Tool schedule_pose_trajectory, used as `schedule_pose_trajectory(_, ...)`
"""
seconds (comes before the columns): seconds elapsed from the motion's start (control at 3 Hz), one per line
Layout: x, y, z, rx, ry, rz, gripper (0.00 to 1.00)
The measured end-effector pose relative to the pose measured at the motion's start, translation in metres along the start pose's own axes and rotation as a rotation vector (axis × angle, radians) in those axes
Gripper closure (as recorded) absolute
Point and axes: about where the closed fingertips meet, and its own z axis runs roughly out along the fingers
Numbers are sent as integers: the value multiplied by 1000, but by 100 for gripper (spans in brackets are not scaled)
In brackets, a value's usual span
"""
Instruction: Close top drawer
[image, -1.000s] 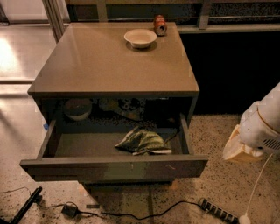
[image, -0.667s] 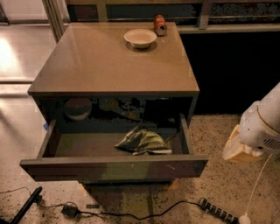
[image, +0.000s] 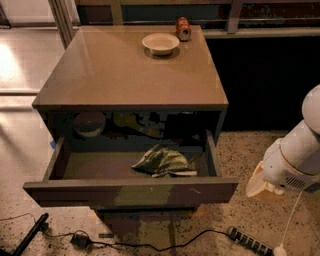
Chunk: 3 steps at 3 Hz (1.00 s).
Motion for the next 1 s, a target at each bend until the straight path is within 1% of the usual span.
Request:
schedule_pose_trajectory(0.33, 6, 5, 47, -50, -10, 3, 100)
schedule_pose_trajectory(0.67, 12, 14, 97, -111, -7, 10, 100)
schedule_pose_trajectory(1.0, 12, 14, 97, -111, -7, 10, 100)
